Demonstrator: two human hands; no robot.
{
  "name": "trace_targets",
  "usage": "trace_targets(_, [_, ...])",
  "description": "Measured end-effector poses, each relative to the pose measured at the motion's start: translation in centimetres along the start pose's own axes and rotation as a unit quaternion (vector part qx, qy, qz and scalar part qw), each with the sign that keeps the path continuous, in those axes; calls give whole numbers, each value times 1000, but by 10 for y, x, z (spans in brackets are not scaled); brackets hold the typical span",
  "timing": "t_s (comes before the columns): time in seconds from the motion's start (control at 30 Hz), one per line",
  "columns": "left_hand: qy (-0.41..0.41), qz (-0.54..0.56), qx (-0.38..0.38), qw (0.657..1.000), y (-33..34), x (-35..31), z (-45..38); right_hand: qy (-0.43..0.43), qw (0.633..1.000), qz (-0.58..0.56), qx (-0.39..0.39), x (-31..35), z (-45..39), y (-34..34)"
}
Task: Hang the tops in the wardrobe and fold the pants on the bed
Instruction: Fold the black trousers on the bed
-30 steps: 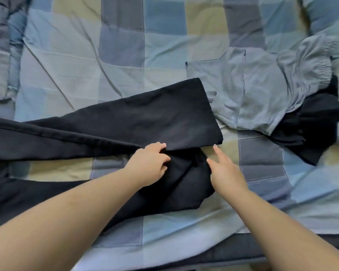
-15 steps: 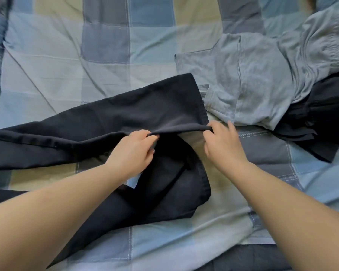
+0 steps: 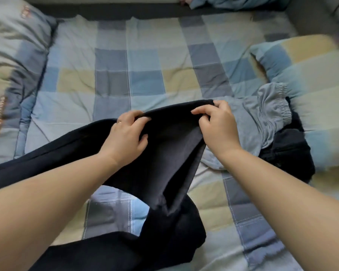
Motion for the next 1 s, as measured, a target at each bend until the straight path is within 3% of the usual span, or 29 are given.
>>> trace_targets(0.2, [-73,-35,148,986,82,41,10,140,966,173,135,-79,-6,66])
trace_targets(0.37, [-156,-62,278,946,135,106,107,114,907,242,326,-110,84,164])
trace_targets(0.5, [-221,-69,330,915,144,160,176,158,883,252,364,-138,123,191])
trace_targets(0.6, [-231,-96,349,903,137,195,204,160,866,292,374,-151,128,198])
trace_targets(0.7, [-196,-157,356,900,132,213,214,78,830,390,391,-142,132,209])
trace_targets(0.83, [-217,-194,308,906,128,219,214,-39,801,480,356,-130,136,223])
trace_targets(1.0, [-233,-154,242,929,123,206,213,-69,736,559,376,-123,133,219])
Point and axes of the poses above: each hand's wrist, its own z-axis away from the middle knuckle, its own y-axis out of the palm, x = y × z, the point moved 10 cm from there along -z, towards the middle knuckle, and after that the axes turned 1 degree about z, right-handed, at the moved point
